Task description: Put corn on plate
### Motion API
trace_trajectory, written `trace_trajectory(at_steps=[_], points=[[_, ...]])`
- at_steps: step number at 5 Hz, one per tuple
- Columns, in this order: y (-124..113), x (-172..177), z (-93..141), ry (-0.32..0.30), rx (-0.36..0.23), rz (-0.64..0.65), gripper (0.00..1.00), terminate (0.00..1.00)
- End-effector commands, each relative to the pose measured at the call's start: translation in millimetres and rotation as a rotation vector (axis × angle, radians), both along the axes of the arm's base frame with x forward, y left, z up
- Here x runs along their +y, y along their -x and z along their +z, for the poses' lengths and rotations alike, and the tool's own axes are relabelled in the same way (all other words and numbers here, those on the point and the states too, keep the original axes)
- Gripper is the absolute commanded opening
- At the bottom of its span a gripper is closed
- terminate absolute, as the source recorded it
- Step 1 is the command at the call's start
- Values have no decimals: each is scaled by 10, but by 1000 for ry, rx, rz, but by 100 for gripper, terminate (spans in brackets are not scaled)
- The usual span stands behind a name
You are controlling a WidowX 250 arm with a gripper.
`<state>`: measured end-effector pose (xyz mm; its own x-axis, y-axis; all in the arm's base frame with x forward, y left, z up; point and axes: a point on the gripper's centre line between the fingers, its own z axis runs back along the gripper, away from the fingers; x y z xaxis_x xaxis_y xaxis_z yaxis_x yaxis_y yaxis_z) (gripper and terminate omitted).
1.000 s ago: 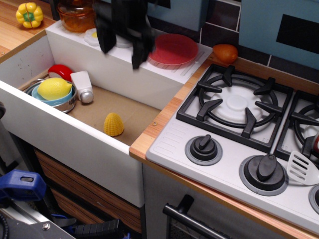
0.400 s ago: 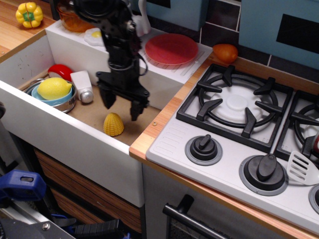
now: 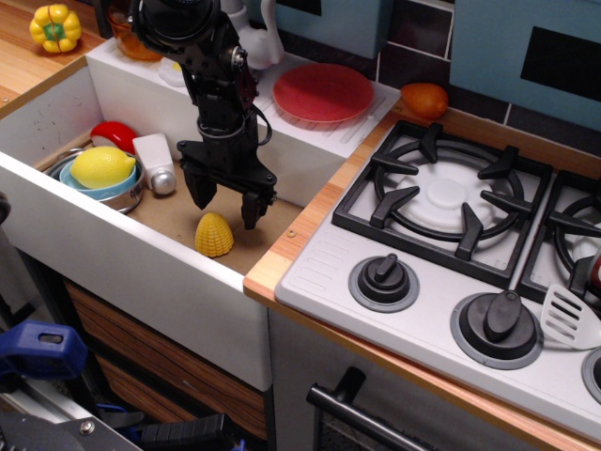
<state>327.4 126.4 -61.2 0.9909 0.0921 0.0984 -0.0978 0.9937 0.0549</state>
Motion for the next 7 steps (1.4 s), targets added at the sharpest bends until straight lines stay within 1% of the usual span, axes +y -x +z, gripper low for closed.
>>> trace_trajectory(at_steps=[1,2,3,5,6,7], points=[[85,82,300,-27,-34,12,100,0],[188,79,285,-20,-35,17,100,0],[252,86,220,-27,-55,27,0,0],[275,99,212,-13,-78,39,0,0],[295,55,419,-34,-84,50,0,0],[246,-30,854,-82,-125,49,0,0]])
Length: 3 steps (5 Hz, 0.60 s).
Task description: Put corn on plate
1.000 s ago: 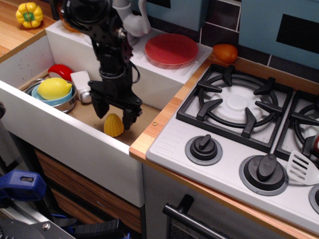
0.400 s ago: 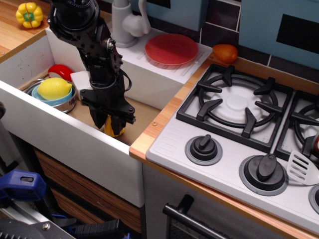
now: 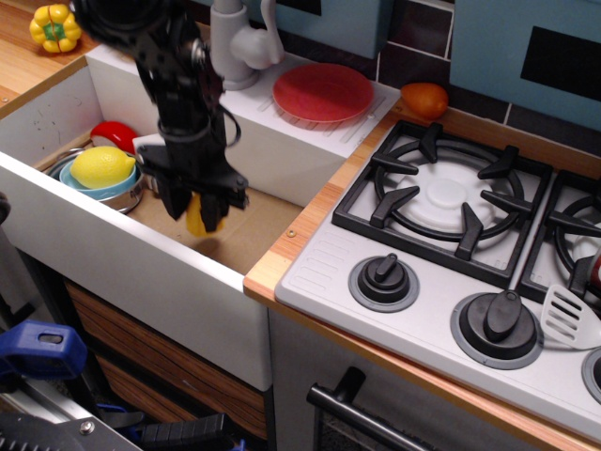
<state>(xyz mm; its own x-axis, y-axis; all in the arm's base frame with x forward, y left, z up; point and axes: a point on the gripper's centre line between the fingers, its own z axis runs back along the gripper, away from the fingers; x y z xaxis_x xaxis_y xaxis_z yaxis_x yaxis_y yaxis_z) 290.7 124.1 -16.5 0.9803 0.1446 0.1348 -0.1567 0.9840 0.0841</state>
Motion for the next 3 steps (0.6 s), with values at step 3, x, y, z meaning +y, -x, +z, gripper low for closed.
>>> trace_trajectory(at_steps=[3], points=[[-598,-575,852,-59,-170,-183,0,0]])
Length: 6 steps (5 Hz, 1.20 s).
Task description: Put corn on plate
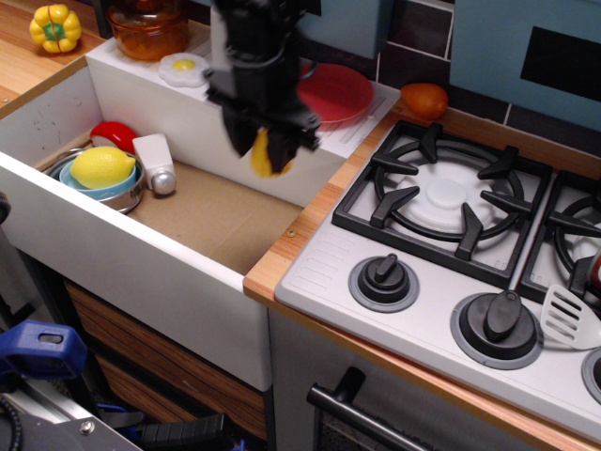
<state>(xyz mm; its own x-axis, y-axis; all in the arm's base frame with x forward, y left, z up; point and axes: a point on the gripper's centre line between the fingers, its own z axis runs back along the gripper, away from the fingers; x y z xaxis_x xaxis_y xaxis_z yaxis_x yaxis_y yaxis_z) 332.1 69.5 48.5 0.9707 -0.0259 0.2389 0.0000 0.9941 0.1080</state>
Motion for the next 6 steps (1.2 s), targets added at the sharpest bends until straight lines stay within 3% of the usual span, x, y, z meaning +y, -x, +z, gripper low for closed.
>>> trace_trajectory(at_steps=[1,3,4,5,6], points=[[-426,-38,261,-33,-74,-48,0,0],[-909,40,365,-84,-100,-166,0,0],[-1024,120,387,-94,-118,-202,0,0],[-1046,155,351,-62,-129,-220,100,0],[-1046,155,351,-62,-129,-220,100,0]])
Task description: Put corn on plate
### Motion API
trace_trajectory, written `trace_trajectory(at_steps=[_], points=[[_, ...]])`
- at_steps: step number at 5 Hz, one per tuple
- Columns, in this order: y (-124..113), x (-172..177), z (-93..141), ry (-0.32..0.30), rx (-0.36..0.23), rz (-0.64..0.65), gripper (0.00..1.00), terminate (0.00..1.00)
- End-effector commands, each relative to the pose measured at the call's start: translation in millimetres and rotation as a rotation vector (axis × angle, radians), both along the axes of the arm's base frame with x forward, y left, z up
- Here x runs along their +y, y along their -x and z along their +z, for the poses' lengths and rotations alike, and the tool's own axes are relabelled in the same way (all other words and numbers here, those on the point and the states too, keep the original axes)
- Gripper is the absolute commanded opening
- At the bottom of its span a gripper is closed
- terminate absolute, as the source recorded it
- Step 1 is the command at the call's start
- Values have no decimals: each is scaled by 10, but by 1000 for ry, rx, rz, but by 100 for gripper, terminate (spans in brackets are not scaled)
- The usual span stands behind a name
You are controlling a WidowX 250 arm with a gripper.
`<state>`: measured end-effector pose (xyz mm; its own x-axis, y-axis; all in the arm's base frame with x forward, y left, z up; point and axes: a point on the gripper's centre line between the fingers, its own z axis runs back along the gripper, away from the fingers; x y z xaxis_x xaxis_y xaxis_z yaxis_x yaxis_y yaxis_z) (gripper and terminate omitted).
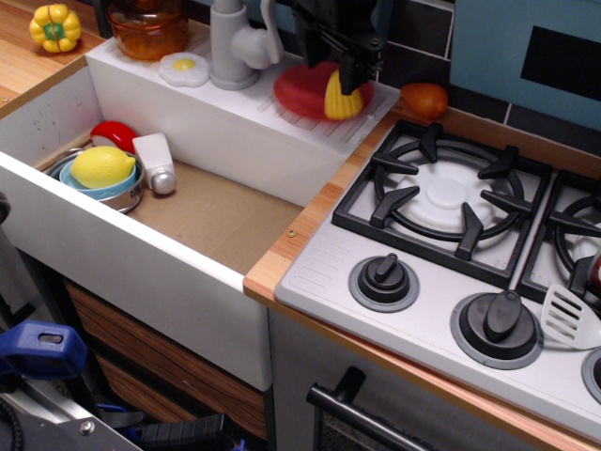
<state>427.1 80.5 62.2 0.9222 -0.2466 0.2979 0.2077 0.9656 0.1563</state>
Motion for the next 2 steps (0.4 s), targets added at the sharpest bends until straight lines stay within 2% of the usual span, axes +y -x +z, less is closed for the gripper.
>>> trace_trajectory(at_steps=[1,2], points=[[-97,44,214,-14,-62,-1,100,0],[-97,44,214,-14,-62,-1,100,100]])
